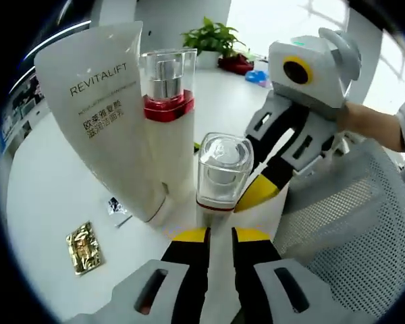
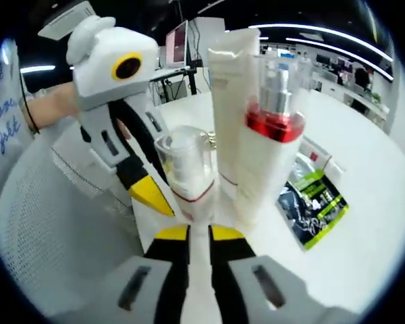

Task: Arrange the skincare products in the storage area until every visible bottle or jar stands upright without overlapping.

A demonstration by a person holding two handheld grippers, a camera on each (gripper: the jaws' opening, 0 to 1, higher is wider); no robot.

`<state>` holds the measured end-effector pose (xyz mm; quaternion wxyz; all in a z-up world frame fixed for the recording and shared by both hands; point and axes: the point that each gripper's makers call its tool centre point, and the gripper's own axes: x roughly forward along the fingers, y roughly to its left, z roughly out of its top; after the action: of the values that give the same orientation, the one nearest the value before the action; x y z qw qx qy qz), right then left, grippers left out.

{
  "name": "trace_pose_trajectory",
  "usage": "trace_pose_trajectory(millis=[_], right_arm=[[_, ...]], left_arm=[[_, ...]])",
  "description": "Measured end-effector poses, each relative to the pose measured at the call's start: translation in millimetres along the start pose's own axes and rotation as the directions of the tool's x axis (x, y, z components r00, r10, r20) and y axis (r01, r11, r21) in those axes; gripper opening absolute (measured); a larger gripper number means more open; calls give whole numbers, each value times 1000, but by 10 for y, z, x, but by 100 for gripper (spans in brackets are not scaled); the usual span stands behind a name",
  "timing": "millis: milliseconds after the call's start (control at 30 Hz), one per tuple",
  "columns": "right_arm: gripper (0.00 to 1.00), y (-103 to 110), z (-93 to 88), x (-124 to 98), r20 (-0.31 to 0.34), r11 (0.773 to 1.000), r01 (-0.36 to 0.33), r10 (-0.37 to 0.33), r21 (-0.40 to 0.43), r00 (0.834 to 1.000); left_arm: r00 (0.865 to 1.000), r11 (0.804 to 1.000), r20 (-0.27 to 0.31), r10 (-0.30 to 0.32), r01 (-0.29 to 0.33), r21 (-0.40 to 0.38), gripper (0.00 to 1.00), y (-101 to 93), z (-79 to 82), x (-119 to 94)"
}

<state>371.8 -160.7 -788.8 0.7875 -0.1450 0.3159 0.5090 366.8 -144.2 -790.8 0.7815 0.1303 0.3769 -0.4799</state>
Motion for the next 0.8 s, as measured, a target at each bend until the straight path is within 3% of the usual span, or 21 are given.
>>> trace_pose_trajectory(millis=[200, 800], right_arm=[[10, 1, 17, 22, -18, 1000, -6, 6, -4, 1000], [9, -145, 59, 18, -2, 998, 65, -65, 6, 998]], left_arm=[[1000, 1000, -11, 16, -16, -9, 8, 56, -8, 39], [998, 998, 1, 59, -59, -3, 3, 187, 53, 129]])
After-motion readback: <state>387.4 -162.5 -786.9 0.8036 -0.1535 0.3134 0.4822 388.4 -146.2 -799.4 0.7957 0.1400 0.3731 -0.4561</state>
